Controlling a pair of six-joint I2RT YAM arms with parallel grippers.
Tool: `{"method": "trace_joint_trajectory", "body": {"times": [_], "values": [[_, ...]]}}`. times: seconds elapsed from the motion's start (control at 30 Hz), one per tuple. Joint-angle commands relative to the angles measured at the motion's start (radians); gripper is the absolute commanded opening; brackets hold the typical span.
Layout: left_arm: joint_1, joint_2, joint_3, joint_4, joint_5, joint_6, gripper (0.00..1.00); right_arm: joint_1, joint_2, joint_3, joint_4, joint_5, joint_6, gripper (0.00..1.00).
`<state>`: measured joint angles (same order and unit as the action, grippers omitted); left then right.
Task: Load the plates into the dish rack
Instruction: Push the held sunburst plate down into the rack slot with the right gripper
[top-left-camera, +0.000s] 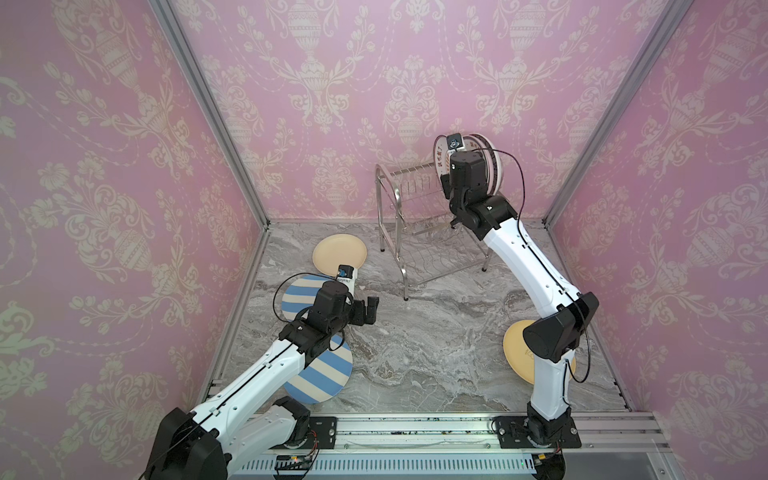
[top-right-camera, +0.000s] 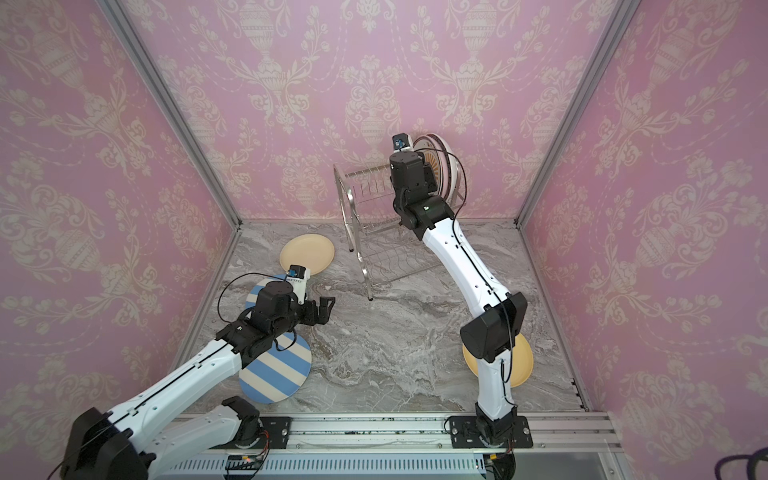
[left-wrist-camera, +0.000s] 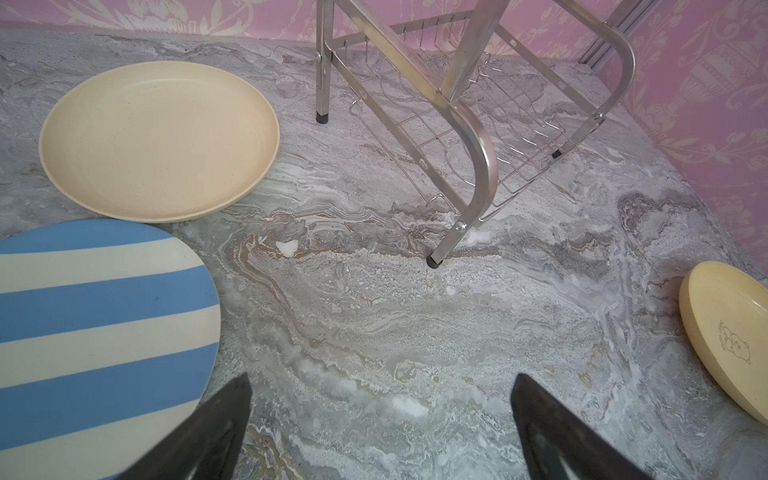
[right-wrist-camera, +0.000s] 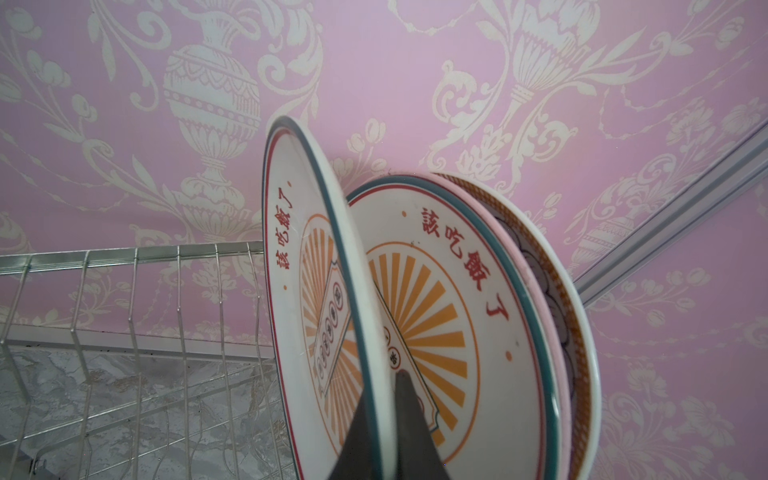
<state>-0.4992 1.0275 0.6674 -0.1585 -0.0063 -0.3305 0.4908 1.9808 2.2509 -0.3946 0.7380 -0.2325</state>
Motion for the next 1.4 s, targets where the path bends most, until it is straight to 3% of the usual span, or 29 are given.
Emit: {"method": "trace_joint_trajectory", "body": {"times": [0.0, 0.17, 0.33, 0.53, 0.77, 1.1, 1.37], "values": [[0.009, -0.012, -0.013, -0.009, 0.015, 0.004, 0.99, -0.01, -0.016, -0.018, 0.013, -0.004, 0.032, 0.03], [0.01, -0.005, -0.011, -0.004, 0.019, 0.001, 0.99, -0.022, -0.013, 0.007, -0.013, -0.027, 0.058, 0.04], [0.01, 0.003, -0.008, -0.002, 0.025, -0.001, 0.99, -0.029, -0.007, 0.017, -0.036, -0.038, 0.066, 0.13], [0.011, 0.0, -0.008, 0.0, 0.022, -0.001, 0.99, -0.036, -0.013, 0.019, -0.057, -0.065, 0.09, 0.14], [0.01, 0.003, -0.009, 0.005, 0.028, -0.005, 0.99, -0.042, -0.029, 0.021, -0.073, -0.07, 0.091, 0.29], [0.011, 0.004, -0.009, 0.013, 0.031, -0.014, 0.99, -0.047, -0.029, 0.068, -0.08, -0.068, 0.036, 0.3], [0.011, 0.009, -0.008, 0.025, 0.037, -0.022, 0.99, -0.047, -0.026, 0.128, -0.099, -0.075, 0.001, 0.37]]}}
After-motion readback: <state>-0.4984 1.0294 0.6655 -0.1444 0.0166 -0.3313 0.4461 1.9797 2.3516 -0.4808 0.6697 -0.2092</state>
